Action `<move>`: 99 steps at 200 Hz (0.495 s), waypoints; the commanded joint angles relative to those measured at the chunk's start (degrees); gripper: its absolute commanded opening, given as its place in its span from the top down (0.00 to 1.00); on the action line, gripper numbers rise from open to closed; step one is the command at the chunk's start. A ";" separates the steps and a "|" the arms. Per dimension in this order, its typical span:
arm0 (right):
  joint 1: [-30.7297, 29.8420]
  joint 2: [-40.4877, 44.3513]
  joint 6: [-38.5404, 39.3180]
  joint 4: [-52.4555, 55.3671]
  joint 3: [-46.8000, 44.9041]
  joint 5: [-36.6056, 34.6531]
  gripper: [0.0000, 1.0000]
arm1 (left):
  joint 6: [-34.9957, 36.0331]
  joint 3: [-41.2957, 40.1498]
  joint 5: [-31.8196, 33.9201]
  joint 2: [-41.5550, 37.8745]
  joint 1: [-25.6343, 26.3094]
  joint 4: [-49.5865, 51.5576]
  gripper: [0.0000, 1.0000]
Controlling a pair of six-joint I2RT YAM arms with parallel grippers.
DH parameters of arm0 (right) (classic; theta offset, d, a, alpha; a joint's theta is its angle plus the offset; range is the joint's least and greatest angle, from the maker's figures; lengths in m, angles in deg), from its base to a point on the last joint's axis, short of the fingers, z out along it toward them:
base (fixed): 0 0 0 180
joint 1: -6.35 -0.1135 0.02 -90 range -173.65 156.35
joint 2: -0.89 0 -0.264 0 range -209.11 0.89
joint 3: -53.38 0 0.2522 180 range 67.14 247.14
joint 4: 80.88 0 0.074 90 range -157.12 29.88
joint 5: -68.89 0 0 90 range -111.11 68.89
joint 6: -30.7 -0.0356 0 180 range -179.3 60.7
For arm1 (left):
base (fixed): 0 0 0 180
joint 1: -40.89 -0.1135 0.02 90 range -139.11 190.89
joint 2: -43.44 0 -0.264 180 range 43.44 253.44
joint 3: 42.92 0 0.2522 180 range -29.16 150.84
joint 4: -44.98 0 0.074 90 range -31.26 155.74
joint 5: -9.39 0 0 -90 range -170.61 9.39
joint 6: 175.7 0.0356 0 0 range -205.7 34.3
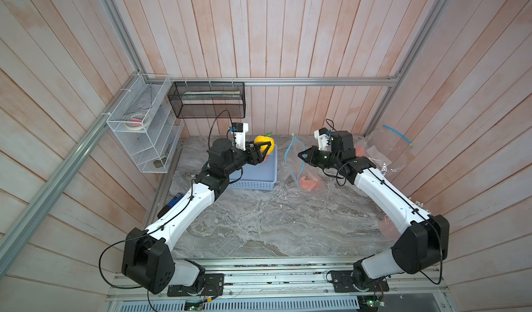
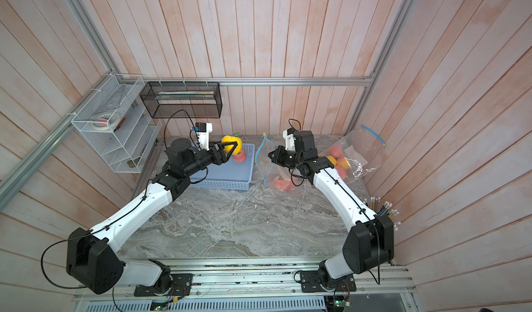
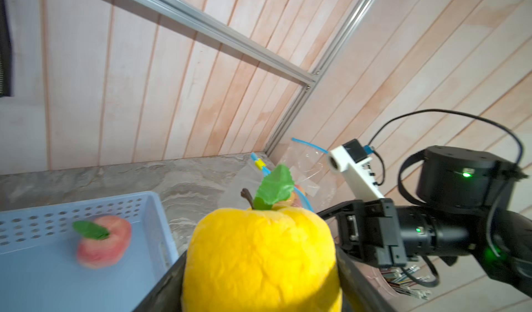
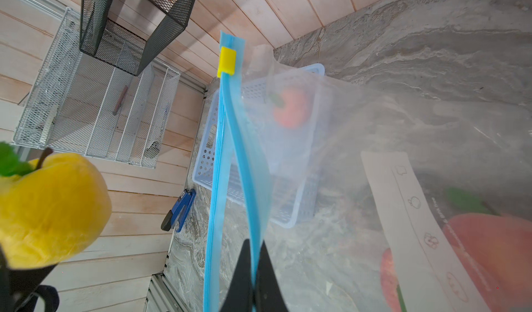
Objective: Place the peach in a zip-top bag and seal the zipper
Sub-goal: Pick up the peach from the basket.
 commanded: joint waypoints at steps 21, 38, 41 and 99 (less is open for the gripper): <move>-0.37 -0.20 -0.24 -1.98 0.73 0.65 1.00 | -2.42 -1.98 3.37 2.16 6.59 -12.31 0.42; -0.38 -0.07 -0.34 -2.53 0.28 1.24 1.00 | -1.74 -2.03 6.80 3.29 8.84 -13.24 0.43; -0.39 -0.03 -0.34 -2.67 0.25 1.35 1.00 | -1.74 -1.95 7.04 3.56 9.10 -13.30 0.43; -0.36 1.00 -0.43 -4.05 -1.49 2.65 1.00 | -5.30 0.61 6.01 9.73 9.65 -13.94 0.45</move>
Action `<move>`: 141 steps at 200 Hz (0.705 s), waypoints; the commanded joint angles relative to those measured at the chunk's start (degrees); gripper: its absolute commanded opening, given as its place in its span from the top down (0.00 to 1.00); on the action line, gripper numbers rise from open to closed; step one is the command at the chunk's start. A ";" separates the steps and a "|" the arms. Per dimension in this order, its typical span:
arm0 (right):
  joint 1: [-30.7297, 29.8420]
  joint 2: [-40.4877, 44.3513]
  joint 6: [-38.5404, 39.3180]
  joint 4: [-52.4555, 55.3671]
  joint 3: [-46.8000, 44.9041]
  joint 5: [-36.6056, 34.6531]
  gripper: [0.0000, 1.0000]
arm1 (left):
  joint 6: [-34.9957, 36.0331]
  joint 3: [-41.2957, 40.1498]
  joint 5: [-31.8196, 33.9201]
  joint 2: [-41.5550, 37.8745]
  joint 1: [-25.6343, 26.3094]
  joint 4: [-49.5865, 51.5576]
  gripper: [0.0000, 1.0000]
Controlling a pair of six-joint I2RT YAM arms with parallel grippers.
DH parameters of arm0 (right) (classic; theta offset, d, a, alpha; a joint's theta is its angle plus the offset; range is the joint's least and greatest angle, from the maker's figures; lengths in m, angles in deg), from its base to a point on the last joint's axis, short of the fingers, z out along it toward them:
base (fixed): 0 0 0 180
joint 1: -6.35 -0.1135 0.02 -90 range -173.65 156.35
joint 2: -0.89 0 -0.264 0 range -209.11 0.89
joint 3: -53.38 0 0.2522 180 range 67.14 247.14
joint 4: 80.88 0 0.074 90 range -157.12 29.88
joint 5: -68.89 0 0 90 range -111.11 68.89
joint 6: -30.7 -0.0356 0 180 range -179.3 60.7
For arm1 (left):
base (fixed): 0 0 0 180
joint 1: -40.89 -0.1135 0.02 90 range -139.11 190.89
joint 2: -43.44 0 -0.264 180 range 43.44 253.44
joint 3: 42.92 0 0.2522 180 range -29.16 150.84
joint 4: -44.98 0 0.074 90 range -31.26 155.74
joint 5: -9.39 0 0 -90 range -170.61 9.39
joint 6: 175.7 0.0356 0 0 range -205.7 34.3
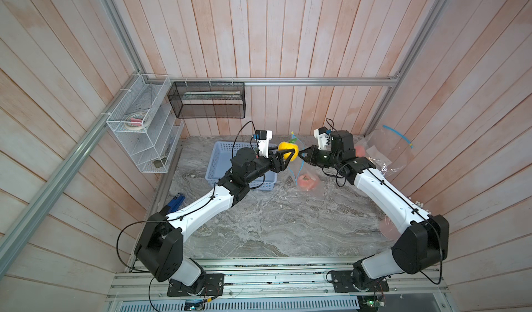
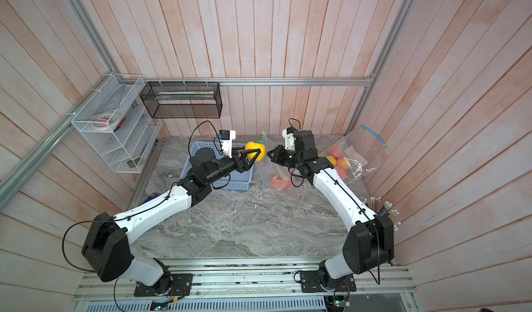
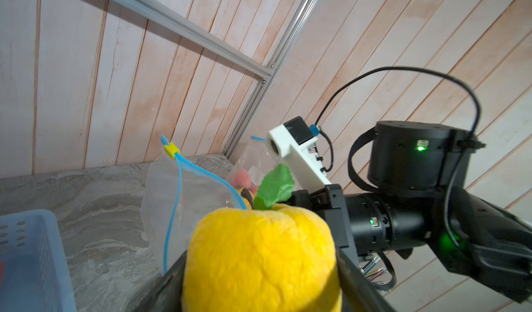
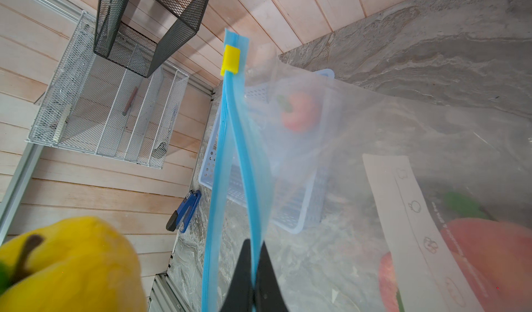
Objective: Place the peach in a zip-top bag and seal the zipper
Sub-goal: Pick up the peach from the basket, then place the peach in the zipper food storage bag.
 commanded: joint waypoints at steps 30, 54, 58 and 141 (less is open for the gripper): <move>-0.13 1.62 -0.10 -1.89 -1.21 1.86 1.00 | -2.87 2.37 -0.20 4.26 -0.10 -1.23 0.46; 0.56 2.14 -1.18 -3.35 -1.71 4.20 1.00 | 0.22 2.44 -0.59 5.79 -0.10 1.87 0.47; 0.77 2.24 -1.31 -3.43 -1.69 4.52 1.00 | 1.14 2.13 -0.10 5.74 -0.08 2.58 0.47; 2.45 4.46 -3.86 -7.24 -3.82 9.21 1.00 | 17.51 4.51 0.81 5.63 -0.08 14.29 0.47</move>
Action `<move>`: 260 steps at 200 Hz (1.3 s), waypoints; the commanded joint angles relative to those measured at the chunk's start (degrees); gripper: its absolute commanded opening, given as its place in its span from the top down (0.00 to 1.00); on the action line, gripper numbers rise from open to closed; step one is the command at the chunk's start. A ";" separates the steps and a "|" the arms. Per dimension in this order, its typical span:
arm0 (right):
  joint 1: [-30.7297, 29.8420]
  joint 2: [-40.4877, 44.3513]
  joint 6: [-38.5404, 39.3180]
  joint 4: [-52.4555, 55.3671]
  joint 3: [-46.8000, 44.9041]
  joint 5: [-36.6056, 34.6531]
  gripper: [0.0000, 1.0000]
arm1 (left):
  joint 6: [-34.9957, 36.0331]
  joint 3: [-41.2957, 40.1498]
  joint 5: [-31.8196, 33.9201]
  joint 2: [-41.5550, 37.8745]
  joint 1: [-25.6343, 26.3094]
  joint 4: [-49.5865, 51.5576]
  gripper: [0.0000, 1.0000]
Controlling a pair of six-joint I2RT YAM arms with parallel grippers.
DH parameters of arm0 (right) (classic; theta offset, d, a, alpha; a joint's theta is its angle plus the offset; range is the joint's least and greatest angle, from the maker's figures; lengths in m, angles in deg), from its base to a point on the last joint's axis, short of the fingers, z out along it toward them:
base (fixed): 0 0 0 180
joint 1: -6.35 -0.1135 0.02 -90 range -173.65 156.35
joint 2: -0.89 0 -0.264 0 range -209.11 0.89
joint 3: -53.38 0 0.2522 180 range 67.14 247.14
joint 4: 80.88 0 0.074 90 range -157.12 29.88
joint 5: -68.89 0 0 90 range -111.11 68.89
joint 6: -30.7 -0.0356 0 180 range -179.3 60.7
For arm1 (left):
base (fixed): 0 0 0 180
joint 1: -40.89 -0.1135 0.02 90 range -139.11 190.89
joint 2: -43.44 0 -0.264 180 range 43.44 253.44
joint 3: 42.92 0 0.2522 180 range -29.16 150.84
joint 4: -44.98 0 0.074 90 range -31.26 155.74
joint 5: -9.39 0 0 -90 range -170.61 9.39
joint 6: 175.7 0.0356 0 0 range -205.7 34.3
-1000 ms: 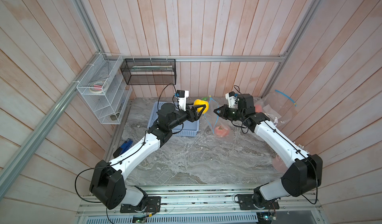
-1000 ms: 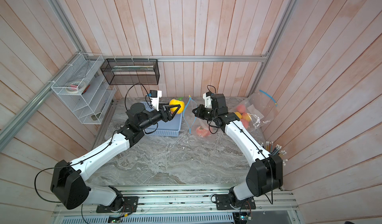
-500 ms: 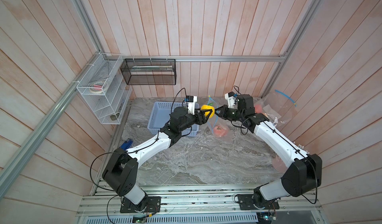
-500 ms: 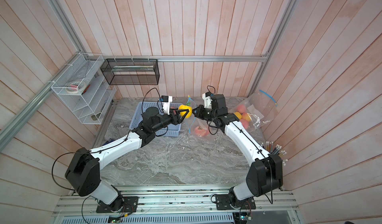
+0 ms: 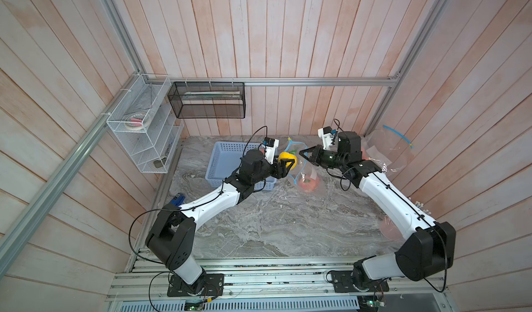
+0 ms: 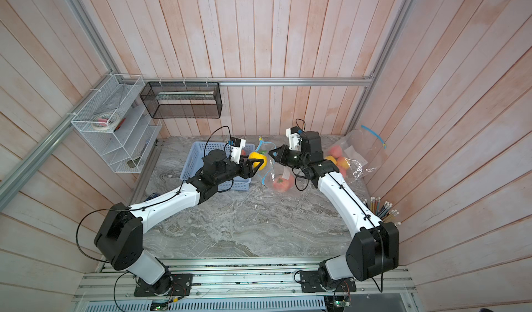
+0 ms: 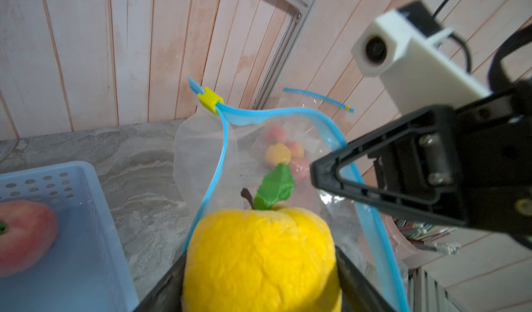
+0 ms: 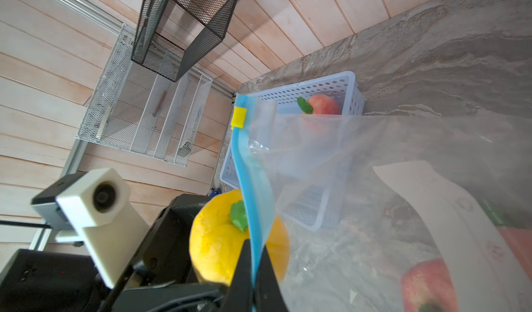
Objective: Place the peach in a zip-top bag and seal the zipper
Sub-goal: Place the peach in the zipper food storage bag.
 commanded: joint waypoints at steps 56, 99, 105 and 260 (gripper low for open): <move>0.43 1.53 -1.98 -4.70 -2.31 4.37 1.00 | 7.76 6.44 -2.88 2.15 -0.02 8.48 0.41; 0.83 1.71 -3.13 -6.48 -3.49 6.01 1.00 | 7.26 7.61 -3.45 3.10 -0.06 10.14 0.32; 0.90 1.79 -3.19 -6.51 -3.71 6.01 1.00 | 7.37 7.78 -3.05 2.98 -0.06 10.52 0.28; 6.55 4.95 2.67 0.99 -1.92 0.96 1.00 | -3.60 -2.06 3.87 -9.31 -14.87 10.14 0.00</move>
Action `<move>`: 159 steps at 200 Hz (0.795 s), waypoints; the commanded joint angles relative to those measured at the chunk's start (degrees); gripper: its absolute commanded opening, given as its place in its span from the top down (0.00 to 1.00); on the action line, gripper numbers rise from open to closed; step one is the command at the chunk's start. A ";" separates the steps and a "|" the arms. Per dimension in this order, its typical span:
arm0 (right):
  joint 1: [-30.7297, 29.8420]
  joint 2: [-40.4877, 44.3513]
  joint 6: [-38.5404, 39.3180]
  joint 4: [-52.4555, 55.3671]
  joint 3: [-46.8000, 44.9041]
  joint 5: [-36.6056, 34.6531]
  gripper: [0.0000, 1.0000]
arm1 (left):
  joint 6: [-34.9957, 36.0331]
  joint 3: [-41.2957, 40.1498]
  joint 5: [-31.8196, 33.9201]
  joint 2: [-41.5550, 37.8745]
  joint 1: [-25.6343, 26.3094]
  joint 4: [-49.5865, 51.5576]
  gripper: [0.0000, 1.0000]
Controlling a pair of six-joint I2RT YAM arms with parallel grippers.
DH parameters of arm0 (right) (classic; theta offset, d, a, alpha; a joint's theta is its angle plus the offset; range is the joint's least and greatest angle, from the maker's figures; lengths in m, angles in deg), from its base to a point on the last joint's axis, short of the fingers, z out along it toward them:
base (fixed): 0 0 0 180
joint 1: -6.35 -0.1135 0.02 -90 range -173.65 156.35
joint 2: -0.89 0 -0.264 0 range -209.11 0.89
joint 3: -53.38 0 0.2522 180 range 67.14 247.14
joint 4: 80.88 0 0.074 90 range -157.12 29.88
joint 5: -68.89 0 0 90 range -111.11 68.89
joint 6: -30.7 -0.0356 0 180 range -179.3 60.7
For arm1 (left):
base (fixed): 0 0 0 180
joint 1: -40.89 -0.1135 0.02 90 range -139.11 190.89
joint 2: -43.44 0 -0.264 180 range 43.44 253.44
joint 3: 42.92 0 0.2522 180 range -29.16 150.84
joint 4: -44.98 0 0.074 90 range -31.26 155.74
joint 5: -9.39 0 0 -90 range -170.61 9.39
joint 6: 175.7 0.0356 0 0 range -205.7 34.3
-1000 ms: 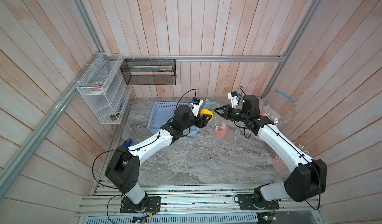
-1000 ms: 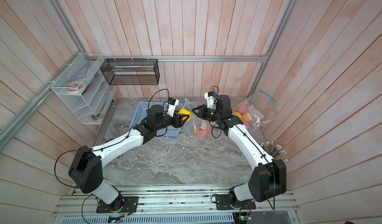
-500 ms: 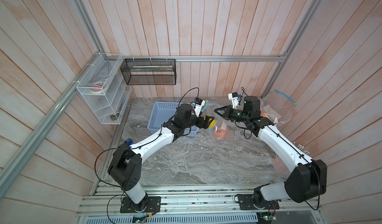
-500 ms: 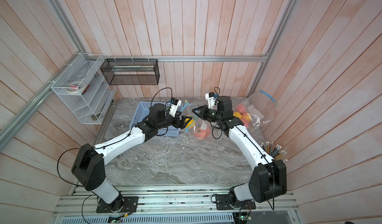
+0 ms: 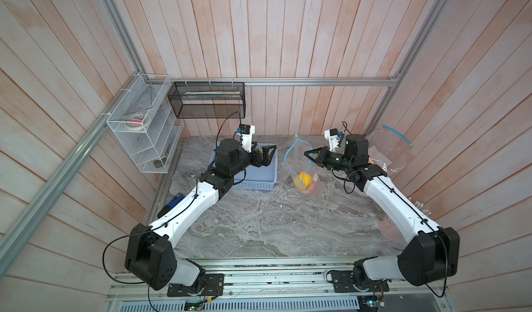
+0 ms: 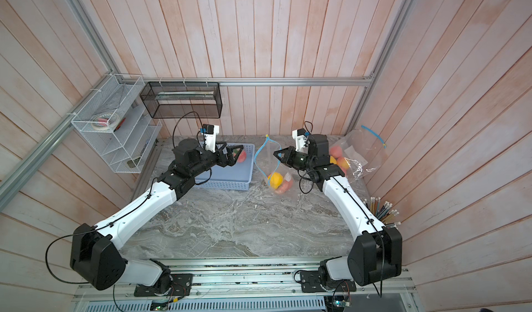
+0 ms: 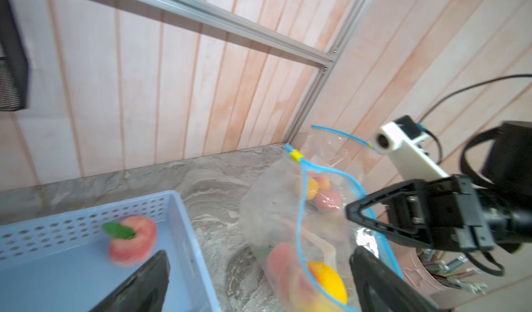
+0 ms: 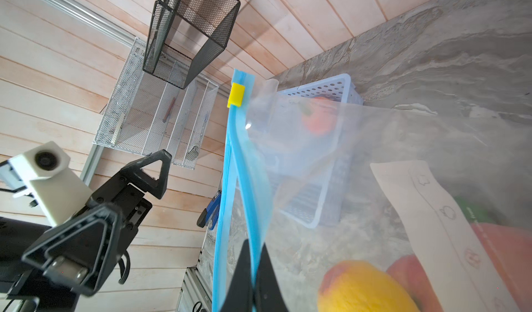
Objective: Place the peach in a zip-top bag and seal the zipper
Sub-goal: Place the peach in the zipper food storage bag, then pick up the peach from the basket.
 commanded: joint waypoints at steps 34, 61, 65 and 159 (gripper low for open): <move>4.73 3.72 7.51 9.39 5.87 -5.16 1.00 | -4.44 -0.45 2.81 8.25 -6.33 5.96 0.00; 7.25 5.75 10.63 14.37 7.97 -8.03 1.00 | -5.72 1.79 2.61 13.98 -6.83 6.08 0.00; 7.62 6.05 10.98 15.08 8.21 -8.44 1.00 | -5.78 2.45 2.66 14.97 -6.83 6.28 0.00; 9.95 7.20 12.52 18.00 6.49 -8.43 1.00 | -1.33 26.04 3.50 40.22 -6.41 13.19 0.01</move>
